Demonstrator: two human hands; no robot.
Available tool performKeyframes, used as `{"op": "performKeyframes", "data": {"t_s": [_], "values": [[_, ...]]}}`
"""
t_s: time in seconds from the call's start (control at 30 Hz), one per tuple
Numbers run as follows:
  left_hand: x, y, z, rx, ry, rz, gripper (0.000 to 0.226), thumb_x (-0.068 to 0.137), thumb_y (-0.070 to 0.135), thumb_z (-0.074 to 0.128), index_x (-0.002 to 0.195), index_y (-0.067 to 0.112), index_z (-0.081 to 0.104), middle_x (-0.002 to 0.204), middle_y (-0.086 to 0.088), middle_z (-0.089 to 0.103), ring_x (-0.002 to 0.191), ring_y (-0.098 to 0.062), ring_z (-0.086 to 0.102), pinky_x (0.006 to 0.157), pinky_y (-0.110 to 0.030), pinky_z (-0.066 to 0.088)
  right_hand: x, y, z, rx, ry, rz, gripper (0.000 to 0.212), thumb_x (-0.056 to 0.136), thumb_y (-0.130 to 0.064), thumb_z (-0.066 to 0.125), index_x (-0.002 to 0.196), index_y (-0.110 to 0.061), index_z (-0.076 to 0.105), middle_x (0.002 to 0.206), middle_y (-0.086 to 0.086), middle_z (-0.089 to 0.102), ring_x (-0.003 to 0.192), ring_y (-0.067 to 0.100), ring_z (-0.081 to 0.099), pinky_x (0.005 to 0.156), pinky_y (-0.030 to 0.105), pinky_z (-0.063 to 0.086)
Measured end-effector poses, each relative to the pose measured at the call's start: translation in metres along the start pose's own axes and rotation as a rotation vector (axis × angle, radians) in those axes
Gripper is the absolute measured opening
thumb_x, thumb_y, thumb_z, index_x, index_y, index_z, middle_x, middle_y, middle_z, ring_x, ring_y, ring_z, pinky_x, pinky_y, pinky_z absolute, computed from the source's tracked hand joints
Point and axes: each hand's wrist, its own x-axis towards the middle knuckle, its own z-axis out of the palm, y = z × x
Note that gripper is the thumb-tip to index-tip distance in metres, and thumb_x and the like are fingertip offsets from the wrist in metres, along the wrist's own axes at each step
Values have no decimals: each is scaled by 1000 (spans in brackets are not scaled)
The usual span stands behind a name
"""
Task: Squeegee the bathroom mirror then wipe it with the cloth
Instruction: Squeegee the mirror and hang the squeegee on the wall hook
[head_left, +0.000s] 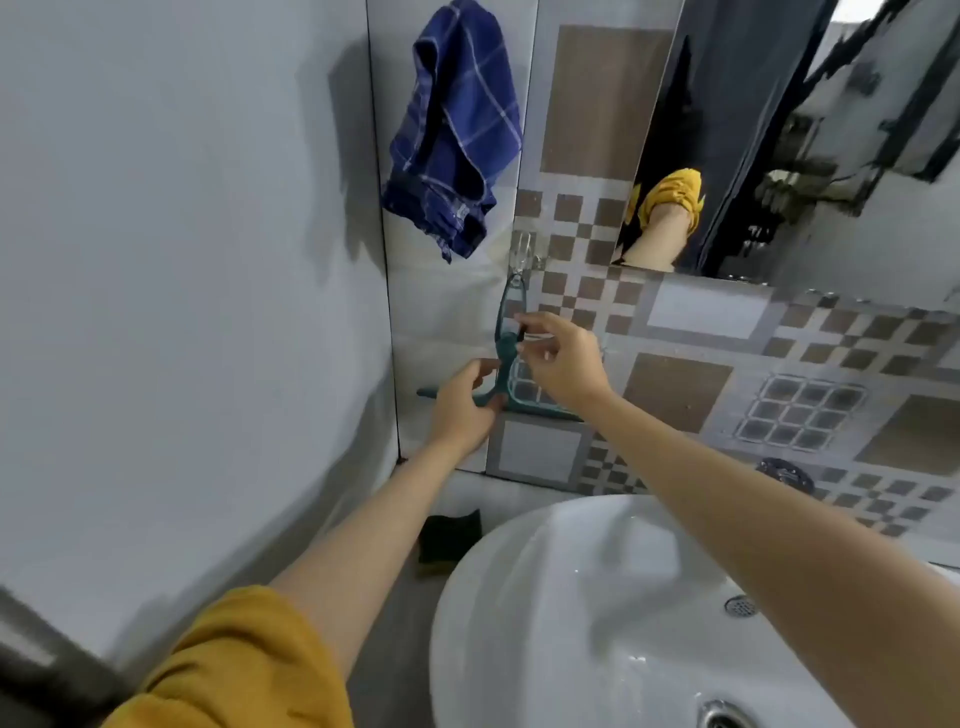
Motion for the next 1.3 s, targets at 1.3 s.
{"op": "performKeyframes", "data": {"t_s": [1.3], "values": [[-39,231,-25,248,164,904,26,75,0,69,101,1,67,94,-13,70,81,-20,67,78,-28,54,-36,-131,-255,-700,-130,-687,32,75,-34,73,105,-25,67,95,-4,66,84,18,62,69,43,53]]}}
